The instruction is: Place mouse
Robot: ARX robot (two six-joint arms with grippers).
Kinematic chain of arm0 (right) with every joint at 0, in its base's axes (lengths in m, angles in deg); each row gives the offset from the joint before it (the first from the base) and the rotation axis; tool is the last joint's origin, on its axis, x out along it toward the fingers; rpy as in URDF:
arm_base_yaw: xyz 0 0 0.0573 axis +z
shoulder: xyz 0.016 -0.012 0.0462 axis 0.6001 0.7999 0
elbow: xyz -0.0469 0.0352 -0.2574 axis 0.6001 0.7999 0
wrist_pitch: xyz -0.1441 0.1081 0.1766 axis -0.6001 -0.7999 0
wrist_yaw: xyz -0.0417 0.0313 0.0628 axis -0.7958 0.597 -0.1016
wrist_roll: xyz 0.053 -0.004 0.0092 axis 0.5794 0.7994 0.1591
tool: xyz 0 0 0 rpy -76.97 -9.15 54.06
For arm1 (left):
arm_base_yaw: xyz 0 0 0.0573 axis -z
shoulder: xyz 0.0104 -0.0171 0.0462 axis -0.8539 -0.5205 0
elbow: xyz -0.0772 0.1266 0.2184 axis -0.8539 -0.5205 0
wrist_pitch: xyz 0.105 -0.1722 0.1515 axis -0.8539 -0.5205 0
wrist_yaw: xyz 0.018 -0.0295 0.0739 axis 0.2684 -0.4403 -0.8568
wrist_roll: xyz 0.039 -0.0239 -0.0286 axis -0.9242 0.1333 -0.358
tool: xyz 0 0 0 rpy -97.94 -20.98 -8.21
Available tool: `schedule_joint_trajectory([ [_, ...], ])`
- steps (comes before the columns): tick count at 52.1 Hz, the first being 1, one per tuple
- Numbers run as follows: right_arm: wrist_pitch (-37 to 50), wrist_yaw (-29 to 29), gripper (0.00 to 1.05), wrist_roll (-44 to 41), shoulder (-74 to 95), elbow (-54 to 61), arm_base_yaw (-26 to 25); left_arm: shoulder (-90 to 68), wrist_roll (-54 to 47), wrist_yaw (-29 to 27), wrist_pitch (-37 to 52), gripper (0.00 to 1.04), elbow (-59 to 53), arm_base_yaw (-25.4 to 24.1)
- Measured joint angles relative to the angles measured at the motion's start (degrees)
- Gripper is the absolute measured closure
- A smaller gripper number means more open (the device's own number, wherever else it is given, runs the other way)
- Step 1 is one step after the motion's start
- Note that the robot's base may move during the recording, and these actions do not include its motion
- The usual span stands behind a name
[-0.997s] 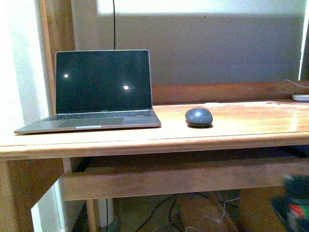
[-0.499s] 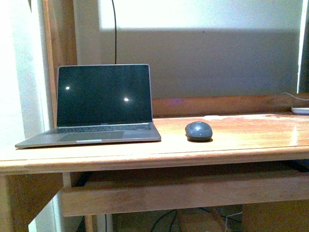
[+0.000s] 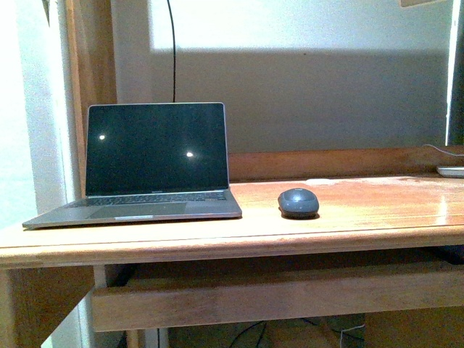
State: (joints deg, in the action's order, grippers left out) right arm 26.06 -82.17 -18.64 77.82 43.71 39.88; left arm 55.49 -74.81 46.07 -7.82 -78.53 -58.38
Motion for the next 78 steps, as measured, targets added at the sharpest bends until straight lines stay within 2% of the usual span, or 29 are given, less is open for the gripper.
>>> schedule_joint_trajectory([
  [4, 0.0, 0.7, 1.02, 0.0, -0.3, 0.0, -2.3, 0.0, 0.0, 0.0, 0.0, 0.08, 0.0, 0.0],
  [16, -0.1, 1.2, 1.00, -0.1, -0.3, 0.0, -2.8, 0.0, 0.0, 0.0, 0.0, 0.08, 0.0, 0.0],
  [32, -0.1, 1.2, 0.54, -0.1, -0.3, 0.0, -2.8, 0.0, 0.0, 0.0, 0.0, 0.08, 0.0, 0.0],
  [44, -0.1, 1.2, 0.06, -0.1, -0.3, 0.0, -2.8, 0.0, 0.0, 0.0, 0.0, 0.08, 0.0, 0.0],
  [78, -0.1, 1.2, 0.07, -0.1, -0.3, 0.0, -2.8, 0.0, 0.0, 0.0, 0.0, 0.08, 0.0, 0.0],
])
